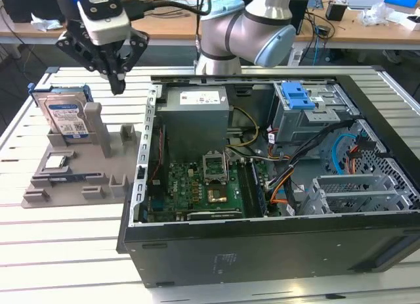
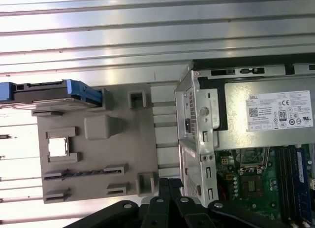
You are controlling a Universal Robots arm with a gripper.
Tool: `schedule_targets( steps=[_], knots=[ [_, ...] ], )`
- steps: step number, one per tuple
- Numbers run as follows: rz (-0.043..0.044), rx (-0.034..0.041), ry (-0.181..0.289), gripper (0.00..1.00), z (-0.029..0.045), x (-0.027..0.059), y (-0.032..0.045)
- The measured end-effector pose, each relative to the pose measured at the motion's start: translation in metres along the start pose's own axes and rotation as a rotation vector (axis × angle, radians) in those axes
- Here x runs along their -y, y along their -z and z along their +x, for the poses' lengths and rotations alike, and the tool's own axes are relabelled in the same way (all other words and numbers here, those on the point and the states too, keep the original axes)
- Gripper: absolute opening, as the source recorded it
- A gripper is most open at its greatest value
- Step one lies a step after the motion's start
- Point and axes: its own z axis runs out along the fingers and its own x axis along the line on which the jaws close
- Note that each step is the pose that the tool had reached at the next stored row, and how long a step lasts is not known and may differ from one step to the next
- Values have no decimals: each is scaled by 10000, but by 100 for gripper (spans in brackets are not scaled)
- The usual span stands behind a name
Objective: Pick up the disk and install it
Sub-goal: 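Reach for the disk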
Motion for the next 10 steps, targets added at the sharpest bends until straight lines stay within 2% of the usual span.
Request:
schedule_targets(
  steps=[7,10],
  knots=[
    [1,-1,-3,11,305,1,8],
    [5,0,-1,11,537,-15,12]
  ],
)
